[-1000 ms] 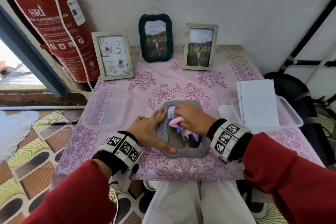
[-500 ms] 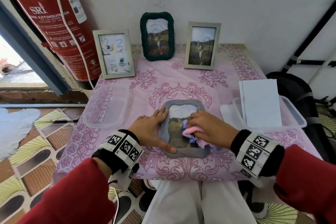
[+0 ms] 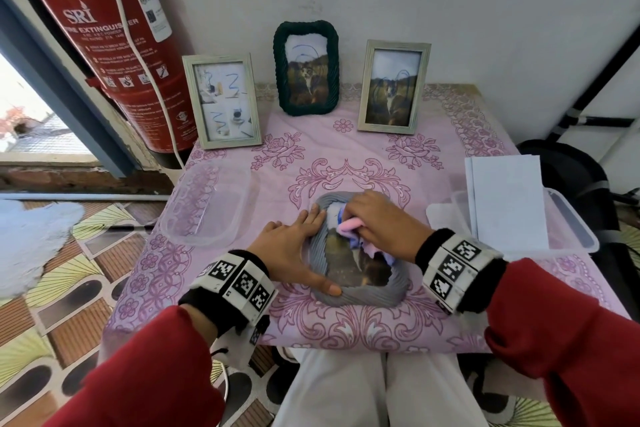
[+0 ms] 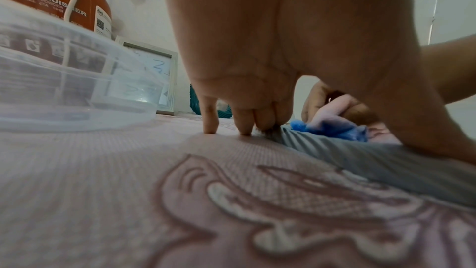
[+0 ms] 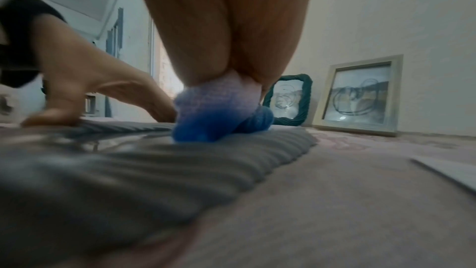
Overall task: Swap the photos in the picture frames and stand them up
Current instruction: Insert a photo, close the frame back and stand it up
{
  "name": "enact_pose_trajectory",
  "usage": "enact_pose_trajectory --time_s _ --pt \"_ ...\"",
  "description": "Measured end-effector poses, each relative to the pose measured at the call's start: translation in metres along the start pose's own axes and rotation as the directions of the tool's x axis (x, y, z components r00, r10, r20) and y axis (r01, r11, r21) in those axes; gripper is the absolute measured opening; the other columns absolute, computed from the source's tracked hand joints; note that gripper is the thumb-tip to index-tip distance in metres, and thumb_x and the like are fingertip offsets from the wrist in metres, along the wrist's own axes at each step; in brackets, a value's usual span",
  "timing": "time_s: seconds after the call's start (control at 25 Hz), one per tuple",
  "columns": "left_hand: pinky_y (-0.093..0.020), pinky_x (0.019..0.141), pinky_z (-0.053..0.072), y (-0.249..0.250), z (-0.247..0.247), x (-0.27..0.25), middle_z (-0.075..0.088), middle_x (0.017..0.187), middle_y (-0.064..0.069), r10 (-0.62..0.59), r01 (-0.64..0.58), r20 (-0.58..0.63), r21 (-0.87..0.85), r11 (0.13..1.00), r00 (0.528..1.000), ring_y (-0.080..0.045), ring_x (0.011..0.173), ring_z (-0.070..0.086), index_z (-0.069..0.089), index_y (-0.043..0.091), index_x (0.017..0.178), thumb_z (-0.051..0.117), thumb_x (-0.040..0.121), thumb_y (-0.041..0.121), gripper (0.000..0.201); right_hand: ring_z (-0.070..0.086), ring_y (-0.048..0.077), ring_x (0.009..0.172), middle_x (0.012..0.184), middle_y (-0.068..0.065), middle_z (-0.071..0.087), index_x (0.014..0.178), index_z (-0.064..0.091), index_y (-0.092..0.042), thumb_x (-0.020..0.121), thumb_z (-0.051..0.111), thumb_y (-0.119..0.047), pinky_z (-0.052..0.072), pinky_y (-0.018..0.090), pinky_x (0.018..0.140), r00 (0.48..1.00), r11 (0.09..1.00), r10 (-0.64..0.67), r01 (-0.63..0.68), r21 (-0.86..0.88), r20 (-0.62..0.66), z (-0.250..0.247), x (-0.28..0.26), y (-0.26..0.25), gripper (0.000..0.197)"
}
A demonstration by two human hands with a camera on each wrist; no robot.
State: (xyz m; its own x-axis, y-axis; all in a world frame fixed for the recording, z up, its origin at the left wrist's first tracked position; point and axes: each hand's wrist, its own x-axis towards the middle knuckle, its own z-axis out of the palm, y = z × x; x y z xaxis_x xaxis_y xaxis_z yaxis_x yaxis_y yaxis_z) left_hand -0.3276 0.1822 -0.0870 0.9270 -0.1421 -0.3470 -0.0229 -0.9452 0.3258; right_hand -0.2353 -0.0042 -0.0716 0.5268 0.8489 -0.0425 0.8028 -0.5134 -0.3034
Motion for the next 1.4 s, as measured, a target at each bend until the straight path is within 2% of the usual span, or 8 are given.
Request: enact_pose_trajectory --time_s 0.16,0.32,0.52,0.64,0.84,1.04,1.24,1.4 --pt "-0.034 0.115 0.005 0.002 -0.001 -0.001 -0.013 0.156 0.014 -0.003 0.003 0.008 -0.002 1.000 1.000 -0.006 0.145 0.000 -0.010 0.030 0.148 0.068 0.054 0.076 0.130 0.043 0.023 0.094 0.095 0.009 0.054 0.083 0.057 -0.007 0.084 0.051 -0.004 0.035 0.034 0.086 0.992 0.993 -0.109 0.111 -0.028 0.062 0.007 -0.017 -0.022 0.006" --pt "-0.036 0.116 0.006 0.003 -0.004 -0.002 -0.013 0.156 0.013 -0.001 0.001 0.020 -0.018 1.000 1.000 -0.006 0.145 -0.002 -0.009 0.029 0.149 0.070 0.056 0.073 0.129 0.042 0.020 0.093 0.099 0.006 0.054 0.081 0.058 -0.009 0.078 0.061 -0.009 0.035 0.035 0.085 0.977 0.981 -0.189 0.192 -0.026 0.101 0.006 -0.050 -0.030 0.005" --pt "-0.036 0.118 0.007 0.003 -0.005 -0.003 -0.014 0.156 0.010 0.009 -0.009 0.031 -0.010 1.000 0.999 -0.007 0.145 -0.002 -0.009 0.028 0.149 0.070 0.057 0.072 0.129 0.045 0.020 0.098 0.102 0.005 0.057 0.095 0.061 -0.009 0.087 0.051 -0.007 0.036 0.030 0.088 0.991 0.994 -0.105 0.103 0.024 0.082 0.005 -0.062 -0.018 0.013" --pt "-0.035 0.117 0.006 0.004 -0.004 -0.003 -0.015 0.156 0.010 0.017 -0.016 0.020 -0.010 1.000 1.000 -0.008 0.145 0.000 -0.009 0.028 0.149 0.070 0.058 0.072 0.128 0.046 0.020 0.096 0.096 0.006 0.059 0.092 0.062 -0.006 0.083 0.052 -0.001 0.038 0.032 0.086 0.999 0.998 -0.029 0.028 0.054 0.028 0.000 -0.045 -0.008 0.015" --pt "-0.035 0.115 0.008 0.002 -0.002 -0.003 -0.016 0.155 0.012 0.017 -0.017 0.005 0.005 1.000 1.000 -0.014 0.145 0.007 -0.009 0.030 0.149 0.067 0.057 0.074 0.127 0.049 0.023 0.100 0.101 0.011 0.061 0.096 0.065 -0.003 0.086 0.055 -0.005 0.036 0.028 0.087 0.998 0.997 0.059 -0.058 0.061 -0.029 -0.011 -0.001 0.010 0.014" --pt "-0.034 0.111 0.014 0.000 -0.001 0.000 -0.015 0.156 0.013 0.027 -0.027 -0.007 0.045 0.999 1.000 -0.015 0.143 0.016 -0.010 0.031 0.148 0.064 0.054 0.080 0.129 0.048 0.026 0.100 0.100 0.013 0.059 0.097 0.062 -0.001 0.085 0.054 -0.006 0.037 0.034 0.089 0.999 0.999 0.026 -0.027 0.040 0.018 -0.003 0.024 0.008 0.015" --pt "-0.034 0.111 0.014 -0.001 0.000 0.001 -0.014 0.156 0.013 0.022 -0.022 -0.002 0.043 0.999 1.000 -0.015 0.142 0.017 -0.011 0.033 0.148 0.063 0.053 0.081 0.129 0.049 0.025 0.100 0.102 0.013 0.061 0.096 0.064 0.001 0.084 0.054 -0.001 0.030 0.023 0.086 1.000 0.997 -0.011 0.010 0.078 0.020 -0.004 0.013 -0.002 0.016" --pt "-0.034 0.113 0.013 0.001 0.000 0.000 -0.015 0.156 0.014 0.015 -0.015 0.000 0.044 0.999 1.000 -0.014 0.143 0.016 -0.011 0.032 0.148 0.064 0.054 0.080 0.130 0.049 0.025 0.100 0.102 0.014 0.061 0.092 0.063 0.001 0.082 0.054 -0.001 0.036 0.031 0.090 0.992 0.989 -0.097 0.087 0.123 0.083 -0.001 -0.008 -0.030 0.013"
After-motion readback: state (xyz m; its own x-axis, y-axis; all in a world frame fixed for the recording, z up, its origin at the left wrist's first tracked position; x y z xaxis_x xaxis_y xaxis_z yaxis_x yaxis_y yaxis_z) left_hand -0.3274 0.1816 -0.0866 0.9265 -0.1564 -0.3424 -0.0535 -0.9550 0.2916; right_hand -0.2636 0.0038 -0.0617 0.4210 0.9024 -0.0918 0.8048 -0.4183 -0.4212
